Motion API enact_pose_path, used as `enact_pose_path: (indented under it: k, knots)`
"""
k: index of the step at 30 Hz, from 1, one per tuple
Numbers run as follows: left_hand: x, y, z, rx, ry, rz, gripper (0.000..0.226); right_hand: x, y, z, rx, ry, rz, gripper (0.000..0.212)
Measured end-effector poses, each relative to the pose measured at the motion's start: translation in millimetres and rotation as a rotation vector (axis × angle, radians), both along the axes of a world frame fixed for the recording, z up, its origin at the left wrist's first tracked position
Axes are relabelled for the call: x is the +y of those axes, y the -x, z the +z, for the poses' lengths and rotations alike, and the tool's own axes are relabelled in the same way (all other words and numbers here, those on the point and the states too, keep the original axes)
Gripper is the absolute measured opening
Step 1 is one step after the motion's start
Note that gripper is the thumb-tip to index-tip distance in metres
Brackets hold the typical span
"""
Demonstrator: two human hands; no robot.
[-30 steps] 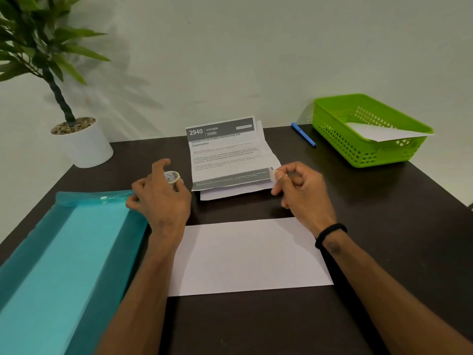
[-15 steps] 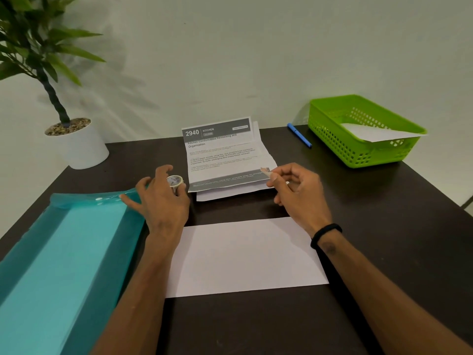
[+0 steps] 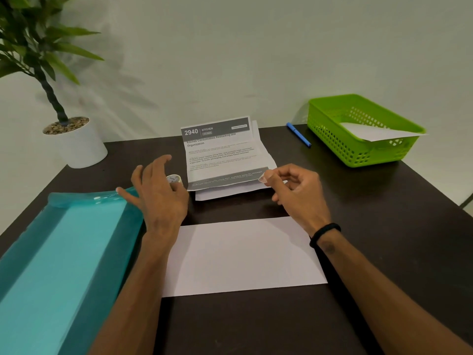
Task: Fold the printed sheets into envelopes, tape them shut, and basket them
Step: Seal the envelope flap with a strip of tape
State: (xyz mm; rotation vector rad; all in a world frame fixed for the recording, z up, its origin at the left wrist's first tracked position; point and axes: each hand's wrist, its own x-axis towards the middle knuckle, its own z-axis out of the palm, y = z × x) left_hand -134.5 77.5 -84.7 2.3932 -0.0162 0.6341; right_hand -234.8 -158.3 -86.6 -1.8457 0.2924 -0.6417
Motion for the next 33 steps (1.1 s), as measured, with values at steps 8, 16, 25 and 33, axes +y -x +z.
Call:
enact_pose_path:
  k: [8, 16, 25, 33]
  knots:
    - [-29.0, 22.6, 8.3, -0.39, 0.141, -0.22, 0.03, 0.5, 1.5, 0.5, 0.017, 0.043, 0.026, 0.008]
    - [-74.1, 62.4, -0.5, -0.046, 0.267, -0.724, 0.038, 4.0, 5.4, 3.2, -0.034, 0.064, 0.162, 0.019]
    - [-68.4, 54.7, 3.7, 0.119, 0.479, -0.652, 0.03, 3.5, 4.8, 4.1, -0.012, -0.004, 0.21, 0.025]
    - [-70.0, 57.4, 4.1, 0.153, 0.486, -0.728, 0.033, -5.2, 2.6, 3.1, 0.039, -0.006, 0.174, 0.022]
